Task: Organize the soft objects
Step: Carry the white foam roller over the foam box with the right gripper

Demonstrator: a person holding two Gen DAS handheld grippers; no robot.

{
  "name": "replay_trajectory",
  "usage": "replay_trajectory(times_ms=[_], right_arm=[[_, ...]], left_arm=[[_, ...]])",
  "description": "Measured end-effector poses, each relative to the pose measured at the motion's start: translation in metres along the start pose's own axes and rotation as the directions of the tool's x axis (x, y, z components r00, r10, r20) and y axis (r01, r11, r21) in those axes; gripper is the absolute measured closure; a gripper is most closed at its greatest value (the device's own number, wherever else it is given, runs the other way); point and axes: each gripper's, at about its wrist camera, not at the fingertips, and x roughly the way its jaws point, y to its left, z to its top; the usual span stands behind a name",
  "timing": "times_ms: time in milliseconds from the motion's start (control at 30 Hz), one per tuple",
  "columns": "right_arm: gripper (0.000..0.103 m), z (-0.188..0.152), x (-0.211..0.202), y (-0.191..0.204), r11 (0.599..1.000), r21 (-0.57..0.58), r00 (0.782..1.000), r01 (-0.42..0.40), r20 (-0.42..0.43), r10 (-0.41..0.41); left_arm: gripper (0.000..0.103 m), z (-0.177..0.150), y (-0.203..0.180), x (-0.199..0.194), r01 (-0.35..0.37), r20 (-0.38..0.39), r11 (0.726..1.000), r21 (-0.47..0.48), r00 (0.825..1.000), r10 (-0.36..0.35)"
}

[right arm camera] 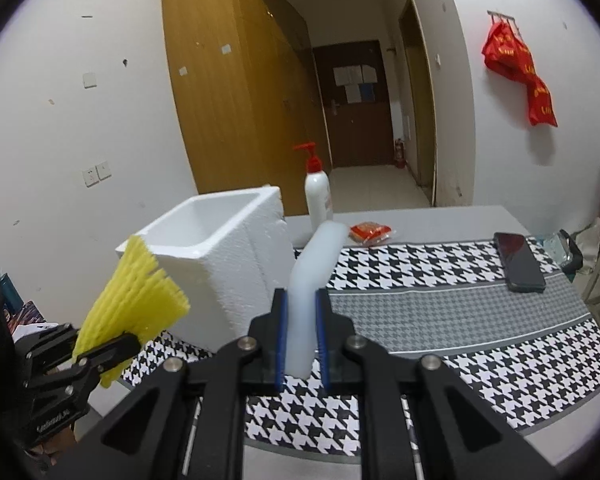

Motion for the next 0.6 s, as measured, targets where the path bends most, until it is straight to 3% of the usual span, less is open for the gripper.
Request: replay_trajectory(times_ms=[267,600], right_arm=[[0.087,0.001,-0.025,0.009,1.0,-0.013,0.997,-0.013,0.076,0.014],[0.087,0.005,-0.027,0.019,0.998,-0.016,0.993,-0.056,0.103,0.057]], left_arm=[[0.084,0.014,0.004,-0.013,-0.015,0.057,1.0,0.002,0.998,0.015],[0.084,0.024,0.015,-0.029,-0.077,0.123,0.997,-0.006,0.989,0.078]])
